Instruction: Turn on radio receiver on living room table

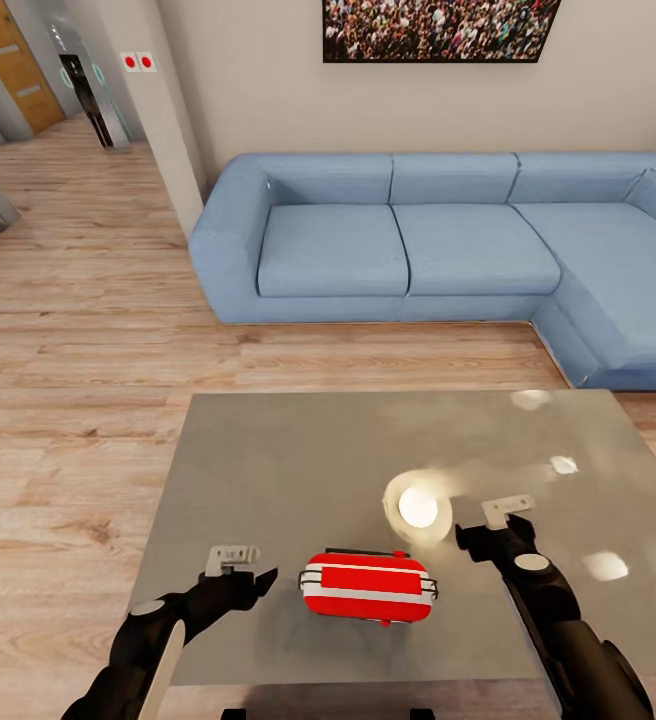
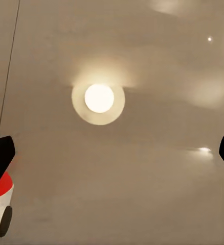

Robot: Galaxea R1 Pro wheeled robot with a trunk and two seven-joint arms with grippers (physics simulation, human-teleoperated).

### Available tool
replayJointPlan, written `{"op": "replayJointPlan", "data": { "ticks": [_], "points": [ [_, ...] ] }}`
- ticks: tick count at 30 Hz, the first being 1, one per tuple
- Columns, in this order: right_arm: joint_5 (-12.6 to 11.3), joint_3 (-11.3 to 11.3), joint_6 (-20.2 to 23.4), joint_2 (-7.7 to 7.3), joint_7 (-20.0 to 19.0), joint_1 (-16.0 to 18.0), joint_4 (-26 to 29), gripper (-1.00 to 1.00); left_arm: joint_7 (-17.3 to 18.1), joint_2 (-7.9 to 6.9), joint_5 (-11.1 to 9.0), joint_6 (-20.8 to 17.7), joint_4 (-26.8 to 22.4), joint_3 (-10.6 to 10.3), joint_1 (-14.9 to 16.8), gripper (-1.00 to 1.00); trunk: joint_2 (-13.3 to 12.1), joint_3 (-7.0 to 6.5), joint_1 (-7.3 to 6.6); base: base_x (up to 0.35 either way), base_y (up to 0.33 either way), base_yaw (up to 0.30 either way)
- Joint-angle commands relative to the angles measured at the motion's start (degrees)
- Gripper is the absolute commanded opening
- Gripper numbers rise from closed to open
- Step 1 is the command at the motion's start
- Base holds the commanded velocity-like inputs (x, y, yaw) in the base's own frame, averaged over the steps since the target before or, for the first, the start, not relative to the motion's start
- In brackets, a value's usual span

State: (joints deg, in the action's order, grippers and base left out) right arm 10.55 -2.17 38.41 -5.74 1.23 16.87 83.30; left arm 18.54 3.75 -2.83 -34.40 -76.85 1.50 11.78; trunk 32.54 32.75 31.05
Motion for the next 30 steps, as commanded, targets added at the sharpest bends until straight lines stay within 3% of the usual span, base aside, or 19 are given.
{"op": "replayJointPlan", "data": {
  "ticks": [1,5,12,19,22,30],
  "points": [
    [0.0,0.0,0.0,-0.01,0.0,0.0,0.0,1.0,0.0,-0.01,0.0,0.0,0.0,0.0,0.0,1.0,0.0,0.0,0.0,0.0,0.0,0.0],
    [-0.1,-0.4,0.0,-0.06,-0.1,0.0,-0.1,1.0,-0.1,-0.05,0.0,0.1,0.3,0.0,0.0,1.0,0.0,0.0,0.0,0.0,0.0,0.0],
    [-0.3,-3.2,0.0,-0.12,-0.7,0.0,-1.1,1.0,0.1,-0.06,0.0,0.3,0.4,0.0,0.0,1.0,0.0,0.0,0.0,0.0,0.0,0.0],
    [0.0,-7.6,0.0,-0.73,-5.9,0.0,-1.1,1.0,0.1,-0.06,0.0,0.5,1.0,0.0,0.0,1.0,0.0,0.0,0.0,0.0,0.0,0.0],
    [1.3,-9.7,0.0,-0.99,-7.9,0.0,-1.0,1.0,0.1,-0.06,0.1,0.6,1.4,0.0,0.0,1.0,0.0,0.0,0.0,0.0,0.0,0.0],
    [6.4,-12.4,0.1,-1.1,-9.8,0.0,-1.0,1.0,0.1,-0.06,0.1,0.6,1.7,0.0,0.0,1.0,0.0,0.0,0.0,0.0,0.0,0.0]
  ]
}}
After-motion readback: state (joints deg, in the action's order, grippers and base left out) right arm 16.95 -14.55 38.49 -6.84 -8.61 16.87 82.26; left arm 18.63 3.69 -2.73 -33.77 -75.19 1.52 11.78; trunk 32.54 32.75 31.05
